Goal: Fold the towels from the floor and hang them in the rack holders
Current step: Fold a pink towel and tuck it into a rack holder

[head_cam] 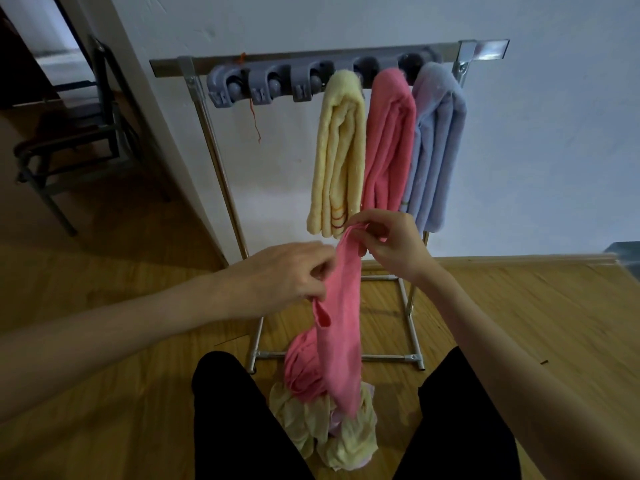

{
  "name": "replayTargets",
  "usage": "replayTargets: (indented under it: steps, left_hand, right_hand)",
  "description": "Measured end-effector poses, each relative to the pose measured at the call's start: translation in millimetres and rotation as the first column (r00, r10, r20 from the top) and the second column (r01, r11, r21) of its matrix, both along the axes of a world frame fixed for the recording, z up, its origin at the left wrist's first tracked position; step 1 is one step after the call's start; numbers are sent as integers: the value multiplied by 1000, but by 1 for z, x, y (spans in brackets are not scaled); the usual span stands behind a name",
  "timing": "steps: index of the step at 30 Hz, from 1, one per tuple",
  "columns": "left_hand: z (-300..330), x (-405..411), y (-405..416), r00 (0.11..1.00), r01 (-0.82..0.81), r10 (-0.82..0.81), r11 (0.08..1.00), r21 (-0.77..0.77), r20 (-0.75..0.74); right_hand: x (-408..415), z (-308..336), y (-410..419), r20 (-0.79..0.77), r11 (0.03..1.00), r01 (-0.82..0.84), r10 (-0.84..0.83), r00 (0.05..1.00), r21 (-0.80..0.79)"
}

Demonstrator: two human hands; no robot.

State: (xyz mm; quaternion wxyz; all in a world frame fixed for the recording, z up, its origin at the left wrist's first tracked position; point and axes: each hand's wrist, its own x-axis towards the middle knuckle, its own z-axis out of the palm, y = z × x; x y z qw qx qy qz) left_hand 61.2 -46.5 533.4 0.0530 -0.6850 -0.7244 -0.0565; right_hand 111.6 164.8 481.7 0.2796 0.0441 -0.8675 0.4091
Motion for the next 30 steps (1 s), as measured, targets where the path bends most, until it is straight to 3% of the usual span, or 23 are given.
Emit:
replayTargets:
  steps: [2, 4, 6, 12, 19, 30]
  left_hand:
    - [-2, -2, 4, 995, 73, -70, 996, 43, -73]
    - [-7, -6, 7, 955, 225, -227, 974, -32, -190]
    - [-9, -8, 8, 938, 262, -268, 963, -56, -221]
    - [-10, -12, 9, 977, 99, -81, 991, 86, -196]
    - [-14, -14, 16, 994, -110, 112, 969, 223, 4]
    - [-24, -14, 22, 976, -217, 202, 900, 378, 79]
  right_hand:
    - [0, -1, 1, 7, 1000, 5, -5, 1000, 6]
    - [0, -3, 1, 24, 1000, 16, -16, 1000, -1]
    - [0, -4, -1, 23, 1000, 29, -29, 999, -9]
    - [1, -7, -2, 10, 992, 68, -67, 998, -106]
    - [9, -3, -5, -20, 951, -43, 39, 999, -307]
    - [17, 1, -9, -42, 865, -187, 190, 981, -465]
